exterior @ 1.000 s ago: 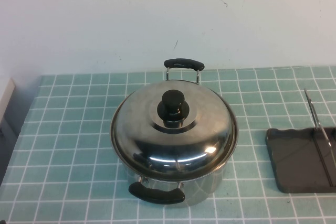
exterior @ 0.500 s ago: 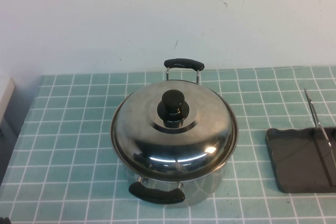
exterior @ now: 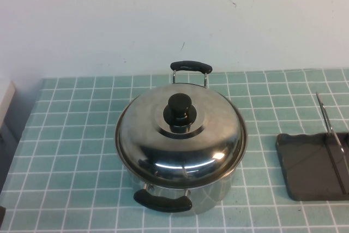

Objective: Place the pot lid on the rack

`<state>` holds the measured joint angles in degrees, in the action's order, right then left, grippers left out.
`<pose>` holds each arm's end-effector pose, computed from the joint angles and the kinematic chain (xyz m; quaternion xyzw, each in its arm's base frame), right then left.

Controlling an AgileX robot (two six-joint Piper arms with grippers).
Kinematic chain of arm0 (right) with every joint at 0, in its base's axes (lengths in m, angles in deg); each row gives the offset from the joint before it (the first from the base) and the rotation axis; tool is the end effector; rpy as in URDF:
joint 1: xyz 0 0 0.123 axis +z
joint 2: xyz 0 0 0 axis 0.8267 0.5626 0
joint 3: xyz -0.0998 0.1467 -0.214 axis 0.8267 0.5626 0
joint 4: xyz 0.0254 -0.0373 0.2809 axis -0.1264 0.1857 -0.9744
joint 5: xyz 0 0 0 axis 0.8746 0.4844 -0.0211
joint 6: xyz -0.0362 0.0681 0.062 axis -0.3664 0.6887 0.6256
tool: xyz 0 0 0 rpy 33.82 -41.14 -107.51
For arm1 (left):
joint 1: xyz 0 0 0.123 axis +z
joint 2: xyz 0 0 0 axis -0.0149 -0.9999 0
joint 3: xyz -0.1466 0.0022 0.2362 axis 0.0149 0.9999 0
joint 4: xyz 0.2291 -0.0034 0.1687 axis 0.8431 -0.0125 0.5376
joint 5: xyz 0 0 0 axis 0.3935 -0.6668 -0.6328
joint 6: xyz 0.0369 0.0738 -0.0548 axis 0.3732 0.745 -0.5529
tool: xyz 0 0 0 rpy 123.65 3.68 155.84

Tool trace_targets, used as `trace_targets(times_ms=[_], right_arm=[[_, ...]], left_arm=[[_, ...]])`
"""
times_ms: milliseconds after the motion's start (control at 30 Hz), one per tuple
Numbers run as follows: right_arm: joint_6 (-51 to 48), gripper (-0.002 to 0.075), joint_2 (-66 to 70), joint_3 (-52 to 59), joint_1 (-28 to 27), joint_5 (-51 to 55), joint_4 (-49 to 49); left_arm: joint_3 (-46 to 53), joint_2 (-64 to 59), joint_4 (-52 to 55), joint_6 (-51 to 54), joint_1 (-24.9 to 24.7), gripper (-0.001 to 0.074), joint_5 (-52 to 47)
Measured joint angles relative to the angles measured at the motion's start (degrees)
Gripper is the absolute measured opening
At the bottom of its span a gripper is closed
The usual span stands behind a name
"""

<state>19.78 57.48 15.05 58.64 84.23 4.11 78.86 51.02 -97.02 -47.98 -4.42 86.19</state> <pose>0.1011 -0.0005 0.1727 -0.1626 0.7780 -0.1292 0.5929 0.1036 -0.0139 0.2040 -0.3047 0.6210 -0.4029 0.5993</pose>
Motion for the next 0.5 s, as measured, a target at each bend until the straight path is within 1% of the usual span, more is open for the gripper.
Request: trace_targets(times_ms=[67, 133, 233, 333, 433, 500], right_arm=[[0.0, -0.0003, 0.0, 0.0, 0.0, 0.0, 0.0], [0.0, -0.0003, 0.0, 0.0, 0.0, 0.0, 0.0], [0.0, -0.0003, 0.0, 0.0, 0.0, 0.0, 0.0], [0.0, -0.0003, 0.0, 0.0, 0.0, 0.0, 0.0], [0.0, -0.0003, 0.0, 0.0, 0.0, 0.0, 0.0], [0.0, -0.0003, 0.0, 0.0, 0.0, 0.0, 0.0]], left_arm=[[0.0, 0.0, 0.1, 1.4, -0.1, -0.0002, 0.7], [-1.0, 0.0, 2.7, 6.3, -0.2, -0.0002, -0.9], [-7.5, -2.1, 8.5, 14.6, -0.6, -0.0002, -5.4], [-14.3, -7.8, 14.5, 20.9, -0.7, -0.0002, -6.3], [-20.1, -15.4, 22.2, 23.0, -0.7, -0.0002, -5.2], [-23.3, -20.4, 29.2, 21.1, -0.7, -0.0002, -3.3]])
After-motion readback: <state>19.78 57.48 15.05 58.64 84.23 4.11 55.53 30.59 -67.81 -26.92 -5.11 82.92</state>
